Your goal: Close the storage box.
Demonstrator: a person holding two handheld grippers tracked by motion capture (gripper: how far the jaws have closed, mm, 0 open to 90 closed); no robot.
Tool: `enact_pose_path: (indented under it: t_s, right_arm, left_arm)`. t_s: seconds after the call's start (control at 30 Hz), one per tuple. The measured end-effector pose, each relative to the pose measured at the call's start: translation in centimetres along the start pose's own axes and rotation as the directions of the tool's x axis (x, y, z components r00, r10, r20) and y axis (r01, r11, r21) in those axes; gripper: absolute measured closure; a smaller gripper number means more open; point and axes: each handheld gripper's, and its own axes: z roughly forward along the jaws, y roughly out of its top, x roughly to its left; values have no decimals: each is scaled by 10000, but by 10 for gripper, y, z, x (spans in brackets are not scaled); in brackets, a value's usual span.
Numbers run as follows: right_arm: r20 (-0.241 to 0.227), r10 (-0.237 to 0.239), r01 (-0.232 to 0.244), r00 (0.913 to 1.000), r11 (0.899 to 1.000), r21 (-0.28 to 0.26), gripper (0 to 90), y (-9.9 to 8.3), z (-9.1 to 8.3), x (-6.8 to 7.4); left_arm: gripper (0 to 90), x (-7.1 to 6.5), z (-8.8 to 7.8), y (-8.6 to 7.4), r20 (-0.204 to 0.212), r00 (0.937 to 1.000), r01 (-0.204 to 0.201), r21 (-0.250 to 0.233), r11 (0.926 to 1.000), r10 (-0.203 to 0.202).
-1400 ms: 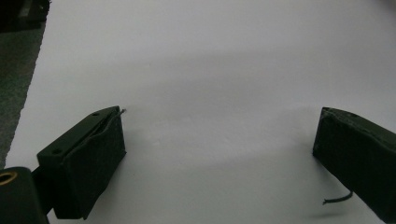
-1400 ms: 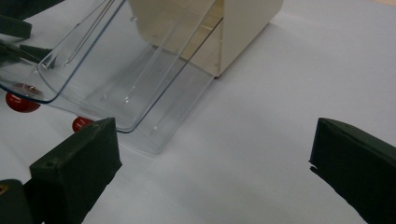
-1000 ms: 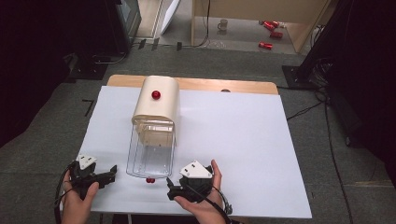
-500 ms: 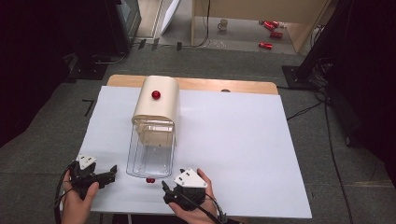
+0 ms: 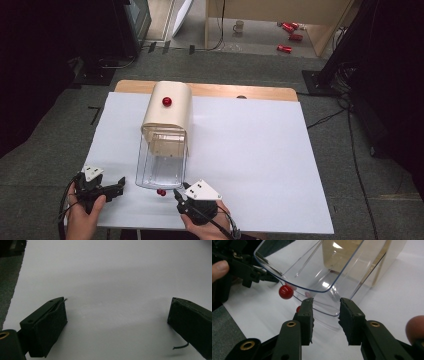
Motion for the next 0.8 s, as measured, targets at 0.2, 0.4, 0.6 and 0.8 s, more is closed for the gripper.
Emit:
enact_pose_path:
  t_s: [0.2,0.4,0.6,0.8]
  right_arm:
    - [46,-61,62,10000,9997,-235,664,11,-2,-3]
    - [100,-46,51,9999,9985,-551,674,26,-2,-7]
    - [324,81,-55,9994,9967,-811,679,42,2,-17]
    - [649,402,-338,9971,9947,-975,656,56,9,-31]
  left_arm:
    - [23,0,0,0,0,10000,0,-1,10000,0]
    - [23,0,0,0,-2,10000,3,-4,10000,-3]
    - [23,0,0,0,0,10000,15,-21,10000,-15]
    - [23,0,0,0,9,10000,3,11,10000,-3]
